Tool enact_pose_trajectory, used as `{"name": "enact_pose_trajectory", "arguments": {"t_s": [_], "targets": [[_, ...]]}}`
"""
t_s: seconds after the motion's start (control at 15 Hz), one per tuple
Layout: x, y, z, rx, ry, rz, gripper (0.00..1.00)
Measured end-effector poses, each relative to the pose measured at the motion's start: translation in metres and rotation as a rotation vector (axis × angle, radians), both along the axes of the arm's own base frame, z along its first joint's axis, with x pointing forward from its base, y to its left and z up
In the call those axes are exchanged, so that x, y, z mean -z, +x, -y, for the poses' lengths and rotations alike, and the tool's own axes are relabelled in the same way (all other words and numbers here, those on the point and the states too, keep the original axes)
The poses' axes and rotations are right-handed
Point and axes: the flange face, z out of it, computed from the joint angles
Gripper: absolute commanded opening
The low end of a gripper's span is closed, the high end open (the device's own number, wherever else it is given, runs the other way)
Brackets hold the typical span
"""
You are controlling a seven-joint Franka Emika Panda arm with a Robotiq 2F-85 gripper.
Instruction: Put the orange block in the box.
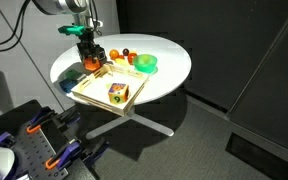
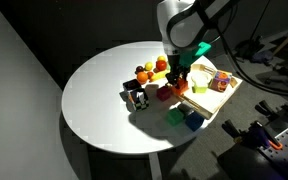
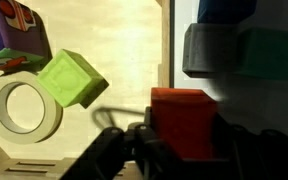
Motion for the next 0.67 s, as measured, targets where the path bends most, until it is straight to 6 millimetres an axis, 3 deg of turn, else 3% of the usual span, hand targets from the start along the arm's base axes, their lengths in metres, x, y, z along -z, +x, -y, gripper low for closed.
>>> {"name": "enact_pose_trajectory", "arguments": {"t_s": [0.13,0.2,0.27,0.4,0.53,0.67], "targets": [[0.000,0.003,0.011,0.026,0.003,-0.005,0.31],[0.001,0.004,0.016,0.040,0.005,-0.008,0.56],[0.002,0.005,0.020,0.050,0.007,-0.011,0.76],[0.002,0.006,0.025,0.066,0.011,-0.015,0.83],[0.001,0.006,0.026,0.073,0.015,-0.016,0.98],[-0.002,0.005,0.024,0.071,0.019,-0.014,1.00]]}}
